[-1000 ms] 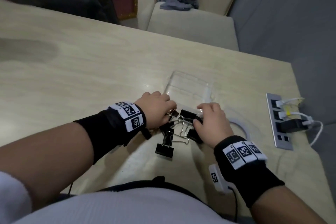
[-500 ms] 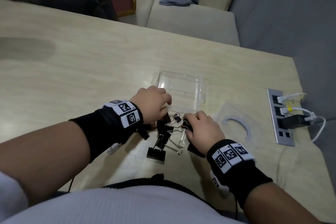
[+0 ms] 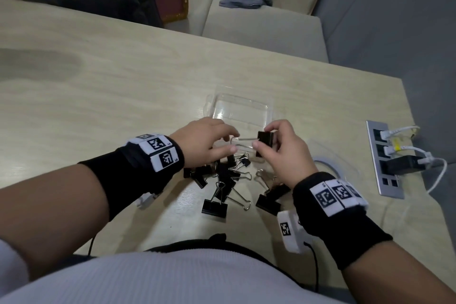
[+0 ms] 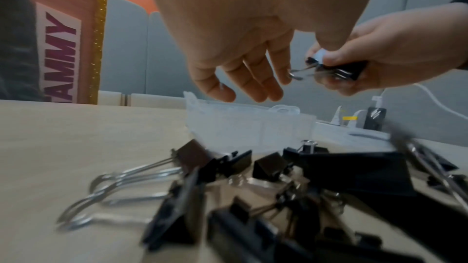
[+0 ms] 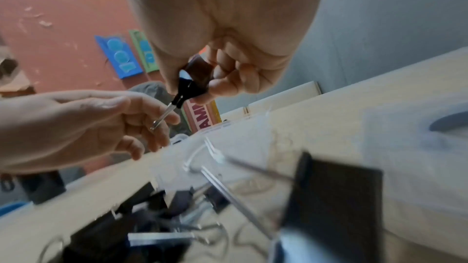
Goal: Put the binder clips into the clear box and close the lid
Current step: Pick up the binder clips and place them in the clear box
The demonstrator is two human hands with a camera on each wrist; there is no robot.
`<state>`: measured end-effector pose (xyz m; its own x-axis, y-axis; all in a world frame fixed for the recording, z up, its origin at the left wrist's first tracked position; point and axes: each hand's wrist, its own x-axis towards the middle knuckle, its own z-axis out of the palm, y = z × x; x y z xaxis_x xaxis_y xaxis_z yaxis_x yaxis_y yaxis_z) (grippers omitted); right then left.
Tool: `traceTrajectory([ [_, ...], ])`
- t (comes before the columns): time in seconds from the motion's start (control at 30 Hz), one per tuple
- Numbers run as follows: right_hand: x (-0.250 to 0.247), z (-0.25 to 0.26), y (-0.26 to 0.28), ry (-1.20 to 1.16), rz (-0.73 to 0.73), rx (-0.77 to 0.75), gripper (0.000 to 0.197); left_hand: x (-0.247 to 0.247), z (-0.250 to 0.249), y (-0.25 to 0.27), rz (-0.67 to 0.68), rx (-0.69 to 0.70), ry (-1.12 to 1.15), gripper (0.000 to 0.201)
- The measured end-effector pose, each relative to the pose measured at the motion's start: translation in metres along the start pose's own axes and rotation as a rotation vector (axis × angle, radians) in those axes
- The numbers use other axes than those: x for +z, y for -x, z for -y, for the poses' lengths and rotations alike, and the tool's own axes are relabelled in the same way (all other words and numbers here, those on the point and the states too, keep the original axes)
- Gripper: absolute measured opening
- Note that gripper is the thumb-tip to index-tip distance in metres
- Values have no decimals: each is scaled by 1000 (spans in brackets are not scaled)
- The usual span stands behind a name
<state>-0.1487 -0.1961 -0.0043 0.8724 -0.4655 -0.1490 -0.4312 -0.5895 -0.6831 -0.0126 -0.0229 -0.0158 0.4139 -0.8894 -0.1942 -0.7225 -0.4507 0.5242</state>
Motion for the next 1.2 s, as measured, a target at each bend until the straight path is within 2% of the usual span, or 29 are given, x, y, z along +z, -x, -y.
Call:
traceTrajectory([
  [0.1,-2,5,-13,-98,-92,47,31,1,-9,-10,-71,16,-23,51],
  [0.17,-2,5,-22,-106,-132,72,33,1,-12,-15,-147,-38,-32,54],
  [0.27,-3,2,-34,11,-69,118,43,2,-11,-18,-179,-147,-49,55],
  [0.33,-6,-2,-36,110,-34,135,47,5,-9,-15,-171,-125,-72,48],
  [0.4,-12,-6,-30,189,-45,147,33,9,-10,-9,-123,-62,-107,38],
  [0.47,-17,-14,-18,340,55,198,20,14,-14,-3,-68,5,-153,30],
  [0.5,-17,-19,-9,433,153,227,22,17,-16,-1,-40,46,-187,28],
  [0.57,-11,-28,8,577,338,234,40,25,-23,1,43,121,-283,29],
  [0.6,-6,-33,15,607,380,209,51,29,-27,0,87,145,-326,30],
  [0.67,4,-42,23,615,347,132,57,34,-35,-1,136,162,-358,31],
  [0.73,9,-47,25,576,247,65,45,37,-40,-3,134,151,-325,31],
  [0.8,7,-48,26,542,207,53,36,38,-40,-4,79,138,-270,30],
  [0.9,-3,-44,30,475,139,22,34,33,-34,-2,-52,92,-205,33],
  [1.0,-15,-29,31,318,50,-117,38,22,-26,-1,-124,71,-111,45],
  [1.07,-17,-14,24,259,35,-220,43,14,-26,-2,-60,109,-55,53],
  [1.13,-15,-2,15,240,37,-268,49,6,-29,-7,-2,91,-19,50],
  [1.2,-10,7,9,218,44,-269,53,-3,-28,-14,-60,13,-4,38],
])
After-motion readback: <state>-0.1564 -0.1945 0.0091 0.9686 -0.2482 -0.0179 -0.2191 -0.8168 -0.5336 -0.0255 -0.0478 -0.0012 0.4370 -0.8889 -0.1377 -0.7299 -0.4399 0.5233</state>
